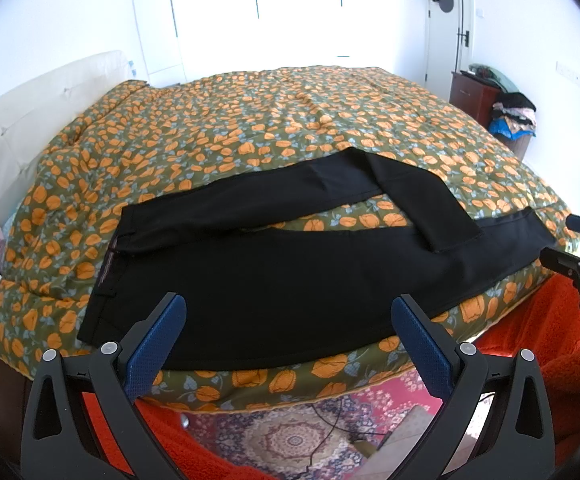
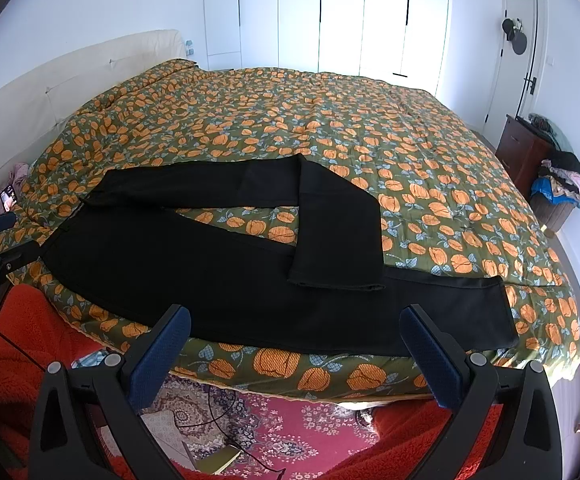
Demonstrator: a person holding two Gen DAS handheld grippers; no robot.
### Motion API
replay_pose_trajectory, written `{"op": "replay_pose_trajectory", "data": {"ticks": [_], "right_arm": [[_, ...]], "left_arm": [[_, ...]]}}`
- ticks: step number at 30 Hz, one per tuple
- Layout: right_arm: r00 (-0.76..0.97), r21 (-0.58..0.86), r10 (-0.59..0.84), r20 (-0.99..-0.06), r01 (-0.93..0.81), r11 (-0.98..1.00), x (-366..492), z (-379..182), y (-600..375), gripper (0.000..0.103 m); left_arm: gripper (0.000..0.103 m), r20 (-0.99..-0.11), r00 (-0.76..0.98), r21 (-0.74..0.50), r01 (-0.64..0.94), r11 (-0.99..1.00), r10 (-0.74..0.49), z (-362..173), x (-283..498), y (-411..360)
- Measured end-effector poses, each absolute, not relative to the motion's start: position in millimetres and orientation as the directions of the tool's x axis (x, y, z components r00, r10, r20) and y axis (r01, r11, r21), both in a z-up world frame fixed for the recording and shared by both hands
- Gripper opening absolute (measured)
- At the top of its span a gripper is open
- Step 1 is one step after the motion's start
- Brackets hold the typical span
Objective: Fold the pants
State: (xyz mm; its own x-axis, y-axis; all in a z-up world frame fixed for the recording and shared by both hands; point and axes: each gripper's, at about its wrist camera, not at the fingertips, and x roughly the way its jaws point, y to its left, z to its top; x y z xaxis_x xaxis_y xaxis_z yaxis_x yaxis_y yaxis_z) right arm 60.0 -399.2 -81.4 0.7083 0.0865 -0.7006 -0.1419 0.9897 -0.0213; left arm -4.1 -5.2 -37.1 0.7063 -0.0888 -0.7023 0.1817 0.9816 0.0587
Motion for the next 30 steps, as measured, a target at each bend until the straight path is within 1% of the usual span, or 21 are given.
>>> {"op": "replay_pose_trajectory", "data": {"ticks": [30], "right_arm": [[0.708, -0.021, 0.086, -0.701, -0.140, 0.990, 60.0, -84.7, -399.3, 0.103]], "left_arm": [[0.102, -0.699, 0.709, 0.065, 0.183, 0.981, -0.086, -37.2, -4.8, -4.9]]}}
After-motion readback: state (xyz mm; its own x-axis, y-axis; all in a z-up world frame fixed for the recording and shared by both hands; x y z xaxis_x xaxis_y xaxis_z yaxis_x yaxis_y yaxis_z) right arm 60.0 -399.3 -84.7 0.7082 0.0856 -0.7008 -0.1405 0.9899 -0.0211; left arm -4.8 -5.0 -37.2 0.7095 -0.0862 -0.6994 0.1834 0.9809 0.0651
